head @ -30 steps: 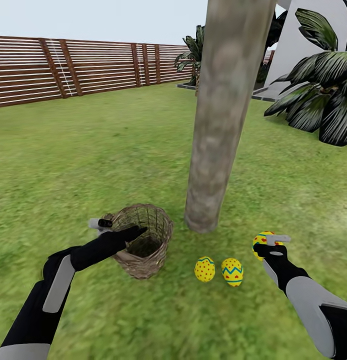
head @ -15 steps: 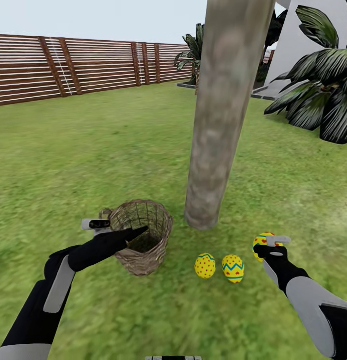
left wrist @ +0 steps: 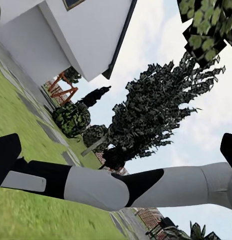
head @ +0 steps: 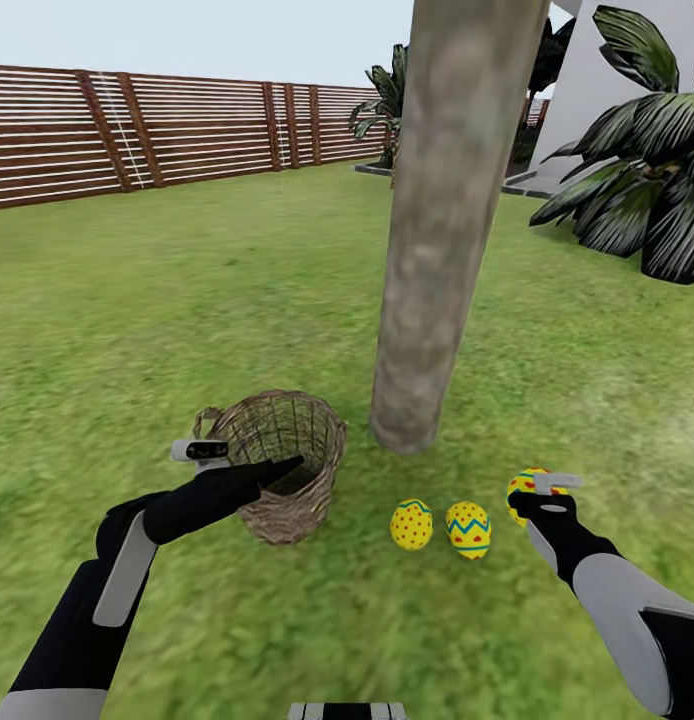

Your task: Take the three Easter eggs out of the wicker basket on the lawn in the garden, then place them on the lawn next to a single tree (choose any tree) so that all three eggs are next to the same tree and none are left in the basket.

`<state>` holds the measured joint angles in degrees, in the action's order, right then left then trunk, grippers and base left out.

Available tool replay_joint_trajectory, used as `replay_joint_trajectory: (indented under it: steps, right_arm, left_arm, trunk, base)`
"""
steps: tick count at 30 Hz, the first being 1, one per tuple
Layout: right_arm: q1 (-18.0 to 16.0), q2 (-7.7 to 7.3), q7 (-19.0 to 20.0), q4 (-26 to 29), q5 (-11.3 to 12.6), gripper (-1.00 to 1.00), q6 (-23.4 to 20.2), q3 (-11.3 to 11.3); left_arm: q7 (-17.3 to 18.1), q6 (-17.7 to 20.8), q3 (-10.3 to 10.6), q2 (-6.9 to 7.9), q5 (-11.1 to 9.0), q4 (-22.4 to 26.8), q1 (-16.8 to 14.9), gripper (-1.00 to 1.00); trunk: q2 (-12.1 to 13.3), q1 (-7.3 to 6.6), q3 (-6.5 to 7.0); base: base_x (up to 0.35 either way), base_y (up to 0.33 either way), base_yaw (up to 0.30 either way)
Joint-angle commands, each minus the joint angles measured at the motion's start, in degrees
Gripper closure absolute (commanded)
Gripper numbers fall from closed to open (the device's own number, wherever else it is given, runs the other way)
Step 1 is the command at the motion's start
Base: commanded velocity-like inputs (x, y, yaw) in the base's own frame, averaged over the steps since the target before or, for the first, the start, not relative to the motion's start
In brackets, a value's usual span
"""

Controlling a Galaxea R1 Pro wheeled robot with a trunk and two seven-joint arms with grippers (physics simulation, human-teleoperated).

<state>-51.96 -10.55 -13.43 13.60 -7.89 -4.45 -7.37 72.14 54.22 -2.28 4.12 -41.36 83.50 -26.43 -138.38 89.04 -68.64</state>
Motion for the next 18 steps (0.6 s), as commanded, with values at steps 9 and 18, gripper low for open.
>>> replay_joint_trajectory:
  steps: [9, 18]
  right_arm:
    - [-2.2, 0.02, -0.4, -0.6, -0.4, 1.00, -5.9, -0.4]
    - [-8.3, 0.04, -0.5, -6.1, -0.4, 1.00, -6.9, -0.4]
  left_arm:
    - [0.0, 0.5, 0.1, 0.01, -0.2, 0.0, 0.0, -1.00]
    - [0.1, 0.5, 0.1, 0.01, -0.2, 0.0, 0.0, -1.00]
  trunk:
    - [-3.6, 1.97, -1.66]
    - [-4.9, 2.79, -3.53]
  base:
    - [0.000, 0.000, 0.000]
    - [0.000, 0.000, 0.000]
